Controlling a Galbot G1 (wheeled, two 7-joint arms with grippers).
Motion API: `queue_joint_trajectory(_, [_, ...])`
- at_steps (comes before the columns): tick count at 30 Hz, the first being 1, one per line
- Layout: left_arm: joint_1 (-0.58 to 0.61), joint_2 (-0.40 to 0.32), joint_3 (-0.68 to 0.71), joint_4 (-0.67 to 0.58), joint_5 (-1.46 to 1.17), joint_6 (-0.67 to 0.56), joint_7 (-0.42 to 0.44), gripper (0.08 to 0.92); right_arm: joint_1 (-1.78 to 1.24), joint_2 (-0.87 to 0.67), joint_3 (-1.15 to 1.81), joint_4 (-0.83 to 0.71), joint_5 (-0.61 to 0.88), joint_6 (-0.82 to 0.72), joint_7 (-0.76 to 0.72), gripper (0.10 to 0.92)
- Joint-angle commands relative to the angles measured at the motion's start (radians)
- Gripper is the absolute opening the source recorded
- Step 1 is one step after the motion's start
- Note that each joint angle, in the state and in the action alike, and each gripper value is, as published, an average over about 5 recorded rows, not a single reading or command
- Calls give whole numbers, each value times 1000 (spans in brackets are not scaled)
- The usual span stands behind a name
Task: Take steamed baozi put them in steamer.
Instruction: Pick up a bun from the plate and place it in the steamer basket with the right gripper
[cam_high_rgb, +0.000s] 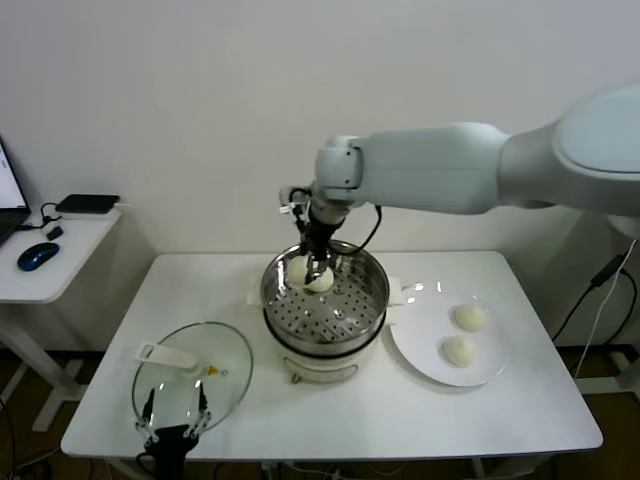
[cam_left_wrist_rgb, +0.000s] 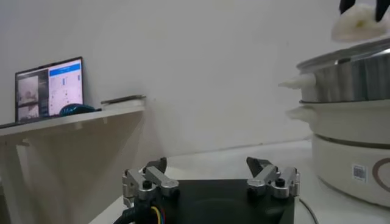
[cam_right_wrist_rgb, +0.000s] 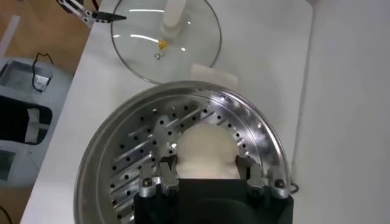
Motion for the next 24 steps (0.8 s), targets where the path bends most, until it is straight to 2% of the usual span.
queue_joint_trajectory(1, [2,-2,-3,1,0,-2,1,823,-122,71,12,-85,-19,-9,18,653])
queue_joint_trajectory(16, [0,-6,-5,4,2,-3,2,823,-182,79,6,-110,-74,2,25,661])
queue_joint_trajectory(24, [1,-6,-7,2,3,-2,2,823,-106,30,11,-56,-43,25,16,810])
